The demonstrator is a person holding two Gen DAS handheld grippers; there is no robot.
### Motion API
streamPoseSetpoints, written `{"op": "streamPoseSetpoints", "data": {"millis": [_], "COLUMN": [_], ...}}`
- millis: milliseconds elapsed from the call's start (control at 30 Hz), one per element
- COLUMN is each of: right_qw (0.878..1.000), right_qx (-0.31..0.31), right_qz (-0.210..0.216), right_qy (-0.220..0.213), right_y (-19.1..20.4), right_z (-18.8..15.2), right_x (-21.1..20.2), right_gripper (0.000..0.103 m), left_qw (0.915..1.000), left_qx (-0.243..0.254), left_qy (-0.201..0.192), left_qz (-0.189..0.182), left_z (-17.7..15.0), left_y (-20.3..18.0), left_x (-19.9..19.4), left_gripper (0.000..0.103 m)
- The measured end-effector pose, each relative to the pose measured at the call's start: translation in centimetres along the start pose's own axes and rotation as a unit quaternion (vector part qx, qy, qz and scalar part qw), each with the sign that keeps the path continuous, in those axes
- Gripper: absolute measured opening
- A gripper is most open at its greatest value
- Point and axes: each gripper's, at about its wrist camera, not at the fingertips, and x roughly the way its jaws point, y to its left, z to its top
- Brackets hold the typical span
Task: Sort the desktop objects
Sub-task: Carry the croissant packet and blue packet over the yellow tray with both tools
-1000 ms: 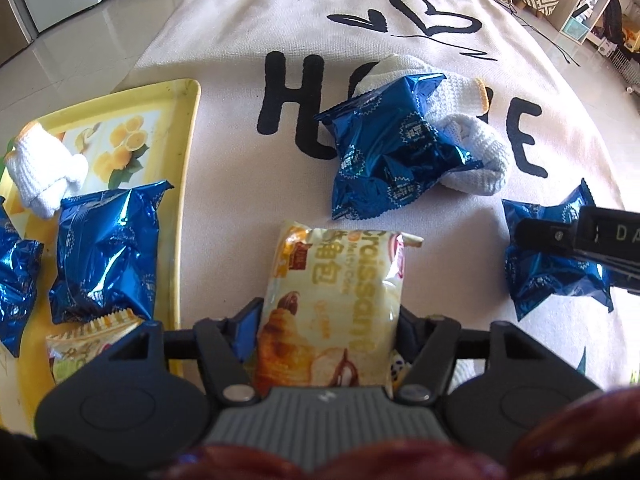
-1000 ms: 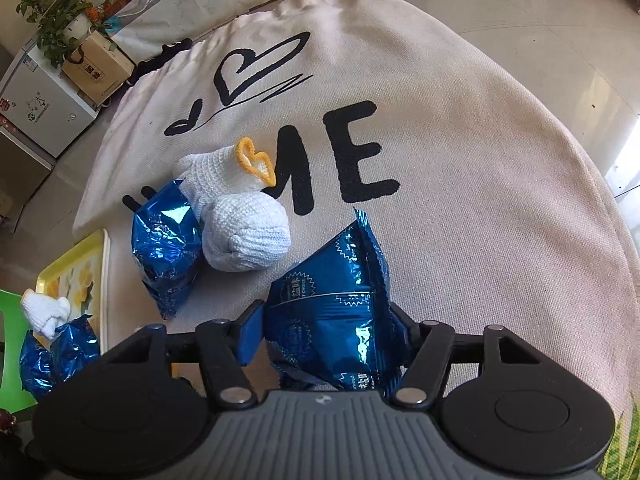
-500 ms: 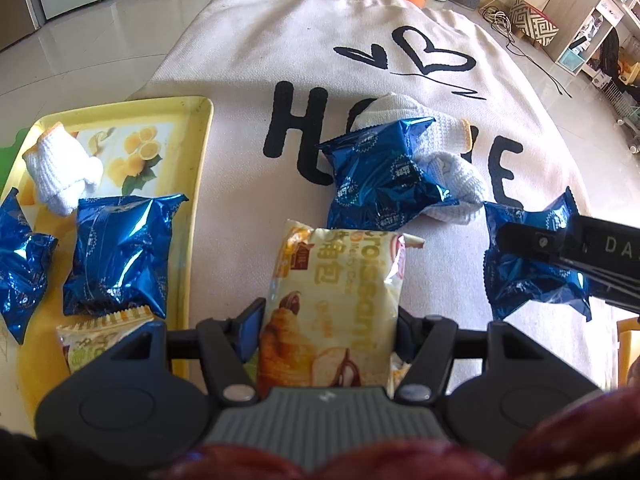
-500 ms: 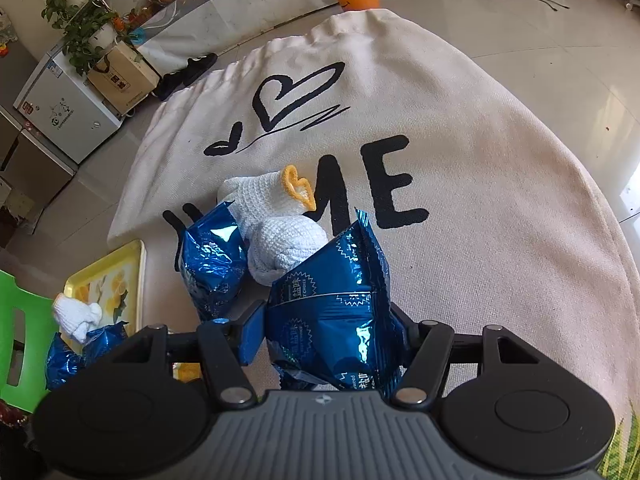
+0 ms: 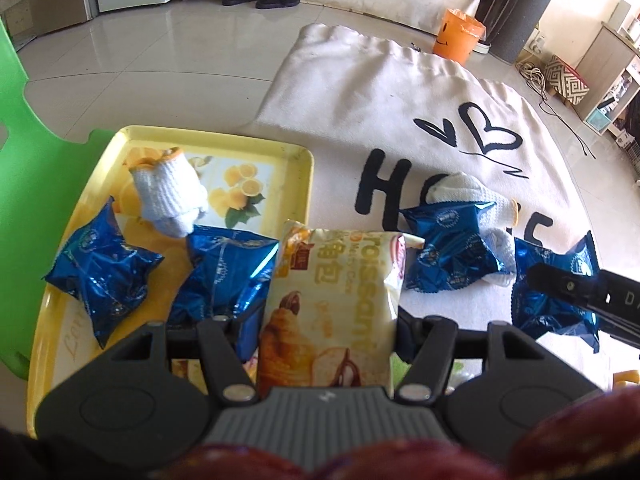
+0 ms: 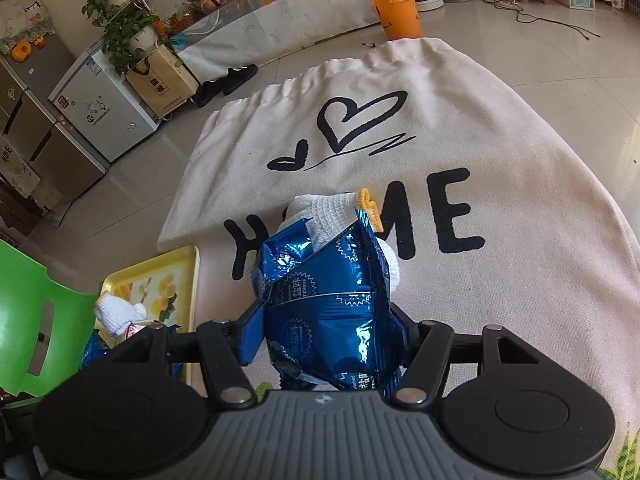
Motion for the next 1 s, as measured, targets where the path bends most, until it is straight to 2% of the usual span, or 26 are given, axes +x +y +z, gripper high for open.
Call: {"op": "streamPoseSetpoints", "data": {"millis": [333,633,1000], "right_qw": [0.998,0.991,0.987], "right_qx": [-0.037,-0.074,-0.087], "right_qz": [0.056,0.109,0.135], "right_qy": [0.007,0.014,0.014], "right_y": [4.5,8.7,12.3], "right_z": [-0.1,-0.1,0.1], "right_x": [1.0,2.9,5.9], "right_gripper": [0.062,0.062,0.062], "left_qw": [0.9987,0.9963,0.9913], "left_qx": [-0.038,-0.065,-0.103], "left_qy": [-0.015,-0.013,0.027], "left_qz": [0.031,0.054,0.078], "left_z": [0.4,-0.2,-1.8], "left_y": [4.5,8.0,11.2], "left_x": [-1.6,-2.4,-2.0], "left_gripper": [0.060,0.060,0.060]}}
